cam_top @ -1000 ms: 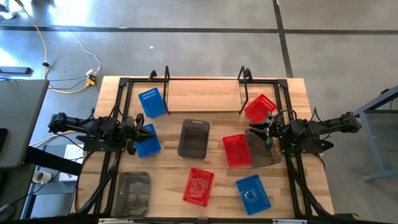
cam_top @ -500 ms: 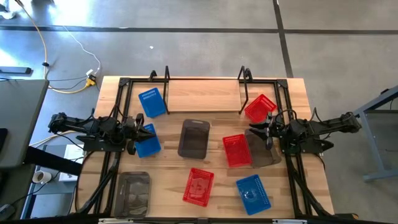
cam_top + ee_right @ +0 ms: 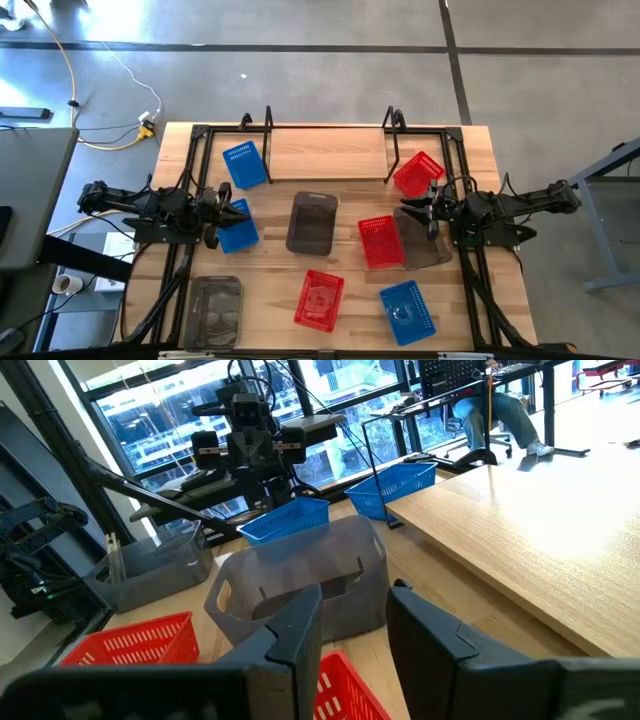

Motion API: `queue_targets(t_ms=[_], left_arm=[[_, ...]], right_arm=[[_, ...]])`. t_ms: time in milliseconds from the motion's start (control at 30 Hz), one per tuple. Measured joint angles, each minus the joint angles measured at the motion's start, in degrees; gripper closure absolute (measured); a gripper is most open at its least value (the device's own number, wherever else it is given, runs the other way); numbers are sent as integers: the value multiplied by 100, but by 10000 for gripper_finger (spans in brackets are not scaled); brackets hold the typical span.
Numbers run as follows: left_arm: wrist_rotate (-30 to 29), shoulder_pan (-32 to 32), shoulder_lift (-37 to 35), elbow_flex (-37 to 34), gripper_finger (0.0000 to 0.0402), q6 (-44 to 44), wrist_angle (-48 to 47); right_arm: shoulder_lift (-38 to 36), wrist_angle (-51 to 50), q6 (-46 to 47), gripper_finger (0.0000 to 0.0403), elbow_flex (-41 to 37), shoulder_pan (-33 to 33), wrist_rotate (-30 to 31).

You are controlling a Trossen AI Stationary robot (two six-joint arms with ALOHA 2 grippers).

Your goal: Stack baskets on shelf by color

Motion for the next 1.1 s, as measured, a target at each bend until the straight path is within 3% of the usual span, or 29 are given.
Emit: queue_targets(t_ms=[533, 833, 1100], left_arm=[[1, -1, 0, -1, 401, 1, 1], [0, -1, -1, -1, 401, 0, 0], [-2, 0, 1, 1, 401, 1, 2]], right_arm=[[1, 245, 78, 304, -14, -2, 58], [1, 582, 1723, 304, -14, 0, 881], [1, 1173, 2256, 304, -14, -2, 1728]])
